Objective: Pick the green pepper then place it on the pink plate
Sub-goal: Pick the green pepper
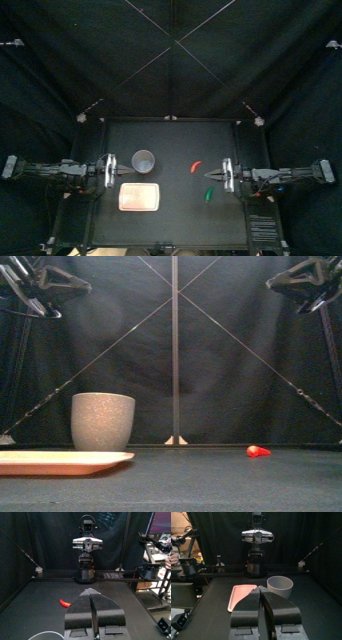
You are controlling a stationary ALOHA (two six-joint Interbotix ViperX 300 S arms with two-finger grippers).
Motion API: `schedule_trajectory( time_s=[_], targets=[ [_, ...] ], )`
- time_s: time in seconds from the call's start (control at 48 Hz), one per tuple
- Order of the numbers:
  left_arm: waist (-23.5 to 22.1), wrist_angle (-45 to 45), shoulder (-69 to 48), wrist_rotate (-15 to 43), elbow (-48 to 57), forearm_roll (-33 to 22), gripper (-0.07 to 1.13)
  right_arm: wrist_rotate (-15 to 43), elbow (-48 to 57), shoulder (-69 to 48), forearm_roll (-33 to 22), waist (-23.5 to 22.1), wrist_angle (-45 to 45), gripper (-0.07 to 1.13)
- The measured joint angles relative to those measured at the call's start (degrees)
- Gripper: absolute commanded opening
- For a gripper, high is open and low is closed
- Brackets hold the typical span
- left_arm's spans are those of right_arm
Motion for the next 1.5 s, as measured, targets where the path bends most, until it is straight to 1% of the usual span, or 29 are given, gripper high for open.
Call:
schedule_trajectory(
  time_s=[0.104, 0.167, 0.333, 0.417, 0.458, 0.5, 0.521, 0.604, 0.667, 0.688, 0.75, 0.792, 0.854, 0.958, 1.208, 1.396, 1.5],
  targets=[
    [0.0, 2.81, 0.0, 0.09, 0.18, 0.09, 0.05, 1.67, 0.88, 0.35, 1.58, 0.35, 1.58, 0.09],
    [0.0, 4.13, 0.09, 0.0, 0.18, 0.09, 0.04, 3.16, 0.97, 0.79, 3.69, 0.44, 4.04, 0.09],
    [0.09, 6.42, 0.09, 0.09, 0.26, 0.09, 0.05, 11.78, 0.88, 2.11, 13.97, 0.62, 14.15, 0.1],
    [0.35, 6.77, 0.09, 0.0, 0.62, 0.09, 0.05, 16.88, 0.97, 2.64, 19.07, 0.88, 19.51, 0.17],
    [0.7, 6.86, 0.0, 0.09, 0.88, 0.09, 0.05, 19.69, 0.97, 2.99, 21.53, 1.14, 22.32, 0.22],
    [0.97, 6.86, 0.09, 0.0, 1.23, 0.09, 0.05, 22.32, 1.05, 3.6, 23.29, 1.49, 25.22, 0.31],
    [1.14, 6.86, 0.09, 0.0, 1.32, 0.09, 0.05, 23.55, 1.14, 3.96, 23.91, 1.67, 26.46, 0.38],
    [1.76, 6.77, 0.09, 0.0, 1.67, 0.09, 0.05, 29.71, 2.02, 5.98, 26.37, 2.64, 30.5, 0.61],
    [2.11, 6.86, 0.09, 0.0, 1.67, 0.09, 0.05, 33.93, 2.72, 7.91, 27.16, 3.69, 31.73, 0.79],
    [2.29, 6.86, 0.09, 0.0, 1.67, 0.09, 0.05, 35.24, 2.9, 8.44, 27.42, 4.04, 31.9, 0.88],
    [2.55, 6.86, 0.09, 0.0, 1.67, 0.09, 0.05, 39.99, 3.43, 10.28, 27.77, 5.19, 32.08, 1.03],
    [2.72, 6.86, 0.09, 0.0, 1.76, 0.09, 0.05, 43.33, 3.6, 11.69, 27.69, 5.98, 32.17, 1.08],
    [2.81, 6.86, 0.09, 0.0, 1.76, 0.09, 0.05, 47.29, 3.69, 14.15, 27.51, 6.94, 32.26, 1.07],
    [2.99, 6.86, 0.09, 0.0, 1.76, 0.09, 0.05, 52.47, 3.69, 17.31, 26.37, 7.65, 32.26, 1.03],
    [4.04, 6.86, 0.09, 0.0, 2.02, 0.09, 0.05, 61.44, 3.6, 24.52, 25.22, 7.65, 32.34, 1.03],
    [4.13, 6.86, 0.09, 0.0, 2.02, 0.0, 0.05, 64.78, 2.72, 28.13, 23.38, 7.47, 32.26, 1.02],
    [4.04, 6.86, 0.09, 0.0, 2.02, 0.0, 0.05, 66.01, 1.85, 29.79, 22.41, 6.33, 32.26, 1.02]
  ],
)
